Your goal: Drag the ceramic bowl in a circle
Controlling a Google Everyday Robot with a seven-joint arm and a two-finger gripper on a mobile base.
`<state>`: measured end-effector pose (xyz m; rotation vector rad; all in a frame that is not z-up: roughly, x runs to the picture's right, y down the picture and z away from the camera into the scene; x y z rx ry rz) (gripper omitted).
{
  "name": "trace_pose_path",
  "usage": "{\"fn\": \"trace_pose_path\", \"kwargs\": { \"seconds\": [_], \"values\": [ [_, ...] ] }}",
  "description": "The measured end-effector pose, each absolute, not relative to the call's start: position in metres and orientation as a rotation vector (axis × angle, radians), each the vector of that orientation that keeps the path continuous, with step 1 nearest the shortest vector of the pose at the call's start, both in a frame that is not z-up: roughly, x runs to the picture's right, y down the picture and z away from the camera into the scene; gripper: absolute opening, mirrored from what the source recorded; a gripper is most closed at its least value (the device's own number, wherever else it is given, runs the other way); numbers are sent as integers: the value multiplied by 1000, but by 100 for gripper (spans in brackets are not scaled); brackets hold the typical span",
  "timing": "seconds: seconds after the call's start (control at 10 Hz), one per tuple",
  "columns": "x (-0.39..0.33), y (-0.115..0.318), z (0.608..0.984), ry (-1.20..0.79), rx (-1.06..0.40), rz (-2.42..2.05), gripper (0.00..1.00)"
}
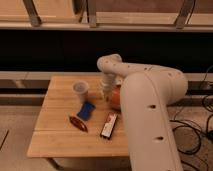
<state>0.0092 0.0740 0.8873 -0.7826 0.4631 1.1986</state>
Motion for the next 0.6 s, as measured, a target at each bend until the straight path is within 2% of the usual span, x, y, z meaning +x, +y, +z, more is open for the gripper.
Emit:
{"fn": "trace_pose_path", "kwargs": {
  "seconds": [0.3, 0.6],
  "values": [
    [21, 98, 870, 503, -816, 1244, 1],
    [68, 101, 864, 579, -777, 1330, 1]
  ]
}}
